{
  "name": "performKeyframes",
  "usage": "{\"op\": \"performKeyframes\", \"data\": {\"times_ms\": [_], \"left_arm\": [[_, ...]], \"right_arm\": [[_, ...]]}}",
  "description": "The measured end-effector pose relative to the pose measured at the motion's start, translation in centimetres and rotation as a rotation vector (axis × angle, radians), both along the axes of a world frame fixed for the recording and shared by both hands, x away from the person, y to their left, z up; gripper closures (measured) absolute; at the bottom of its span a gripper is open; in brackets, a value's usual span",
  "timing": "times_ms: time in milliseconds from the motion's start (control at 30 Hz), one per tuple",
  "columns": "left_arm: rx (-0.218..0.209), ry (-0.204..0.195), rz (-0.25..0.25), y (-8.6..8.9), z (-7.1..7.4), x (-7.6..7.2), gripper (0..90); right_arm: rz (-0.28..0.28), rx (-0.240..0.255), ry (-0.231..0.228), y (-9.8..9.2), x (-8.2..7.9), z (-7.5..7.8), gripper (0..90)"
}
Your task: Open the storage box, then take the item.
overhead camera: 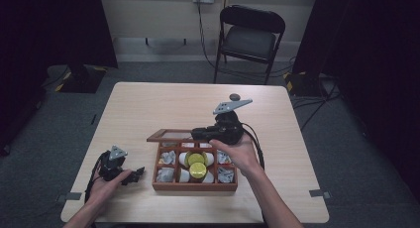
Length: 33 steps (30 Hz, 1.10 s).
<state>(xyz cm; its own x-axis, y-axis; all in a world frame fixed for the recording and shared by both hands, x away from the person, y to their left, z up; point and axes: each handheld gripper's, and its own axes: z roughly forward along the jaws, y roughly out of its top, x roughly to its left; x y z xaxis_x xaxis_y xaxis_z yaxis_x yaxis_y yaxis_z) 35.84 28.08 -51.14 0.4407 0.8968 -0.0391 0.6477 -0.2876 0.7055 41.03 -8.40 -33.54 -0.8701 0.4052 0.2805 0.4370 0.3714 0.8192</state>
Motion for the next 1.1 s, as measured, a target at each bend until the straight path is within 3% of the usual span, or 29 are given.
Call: {"op": "performKeyframes", "data": {"times_ms": [267, 333, 467, 533, 867, 967, 1100], "left_arm": [[0.020, 0.028, -0.015, -0.1, 0.4, 0.2, 1.1], [0.031, 0.030, -0.035, 0.0, 0.6, 0.1, 3.9], [0.023, 0.029, -0.061, -0.1, 0.9, -0.1, 18.1], [0.005, 0.029, -0.072, -0.2, 1.1, -0.2, 17.3], [-0.017, -0.104, -0.165, -1.2, 3.6, -1.5, 19.8], [-0.024, -0.134, -0.196, -1.5, 4.1, -1.9, 22.3], [-0.070, -0.142, -0.250, -2.3, 4.7, -2.5, 24.8]], "right_arm": [[-0.001, 0.001, 0.001, 0.0, 0.2, 0.1, 81.6], [-0.003, 0.003, 0.004, 0.0, 0.3, 0.2, 81.5], [-0.009, 0.004, 0.008, 0.0, 0.5, 0.4, 81.6], [-0.009, 0.006, 0.010, 0.0, 0.5, 0.4, 81.6], [-0.007, 0.005, 0.015, 0.0, 0.7, 0.5, 81.6], [-0.006, 0.005, 0.016, 0.0, 0.7, 0.5, 81.6], [-0.004, 0.002, 0.016, 0.0, 0.8, 0.6, 81.6]]}}
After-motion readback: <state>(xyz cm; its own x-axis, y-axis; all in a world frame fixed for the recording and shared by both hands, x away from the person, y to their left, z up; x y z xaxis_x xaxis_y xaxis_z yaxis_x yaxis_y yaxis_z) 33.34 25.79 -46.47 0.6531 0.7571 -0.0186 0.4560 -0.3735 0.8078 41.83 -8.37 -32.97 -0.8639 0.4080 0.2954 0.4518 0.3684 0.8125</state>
